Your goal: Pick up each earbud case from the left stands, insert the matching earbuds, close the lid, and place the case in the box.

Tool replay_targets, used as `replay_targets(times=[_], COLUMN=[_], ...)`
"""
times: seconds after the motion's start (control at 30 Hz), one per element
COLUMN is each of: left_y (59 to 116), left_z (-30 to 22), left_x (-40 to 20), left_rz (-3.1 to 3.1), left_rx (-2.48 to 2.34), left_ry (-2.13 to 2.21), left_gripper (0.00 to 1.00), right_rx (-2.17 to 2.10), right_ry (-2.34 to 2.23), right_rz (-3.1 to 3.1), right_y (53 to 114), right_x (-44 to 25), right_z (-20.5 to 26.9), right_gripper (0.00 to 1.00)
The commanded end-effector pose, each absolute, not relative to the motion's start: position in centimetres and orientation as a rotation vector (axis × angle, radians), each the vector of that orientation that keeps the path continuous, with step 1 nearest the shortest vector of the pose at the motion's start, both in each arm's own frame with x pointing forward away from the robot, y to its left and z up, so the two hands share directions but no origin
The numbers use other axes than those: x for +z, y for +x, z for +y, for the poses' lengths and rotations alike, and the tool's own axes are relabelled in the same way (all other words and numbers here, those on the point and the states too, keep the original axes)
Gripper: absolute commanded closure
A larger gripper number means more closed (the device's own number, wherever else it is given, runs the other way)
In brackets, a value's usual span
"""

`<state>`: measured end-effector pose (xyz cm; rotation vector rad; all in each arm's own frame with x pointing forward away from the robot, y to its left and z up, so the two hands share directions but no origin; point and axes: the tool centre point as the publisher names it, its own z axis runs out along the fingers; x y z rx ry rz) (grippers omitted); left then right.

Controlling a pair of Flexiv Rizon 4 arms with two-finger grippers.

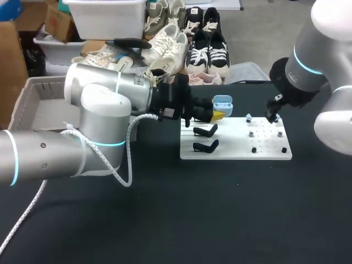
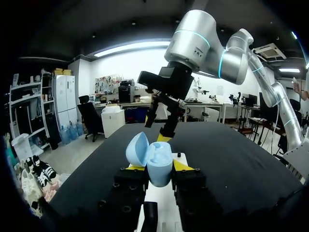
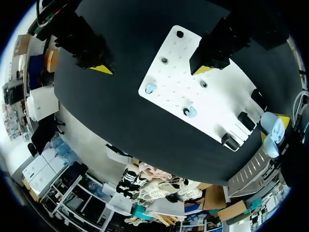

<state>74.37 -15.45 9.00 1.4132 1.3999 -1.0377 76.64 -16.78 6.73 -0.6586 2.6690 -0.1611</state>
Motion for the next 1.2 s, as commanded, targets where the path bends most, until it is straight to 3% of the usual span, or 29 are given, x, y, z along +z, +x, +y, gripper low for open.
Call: replay_targets(times=[0.03, 0.73, 1.0, 1.2], left_y=[74.3, 74.3, 74.3, 74.3], left_z=[-15.4, -15.4, -15.4, -15.4], left_x=[9.0, 9.0, 9.0, 9.0], left_rz=[1.400, 1.400, 1.400, 1.400], left_rx=[-1.035, -1.035, -1.035, -1.035], left_ry=[1.410, 1.410, 1.410, 1.410], left_gripper=[1.00, 1.00, 1.00, 1.00], right_rx=[-0.143, -0.118, -0.130, -0.131], right_ry=[-0.678, -0.612, -0.575, -0.535], right_rz=[2.720, 2.798, 2.821, 2.835], right_y=[78.6, 78.7, 79.0, 78.9], right_x=[5.8, 3.9, 2.9, 2.9], right_z=[-15.8, -16.4, -16.4, -16.3], right_gripper=[0.00, 0.01, 0.12, 0.29])
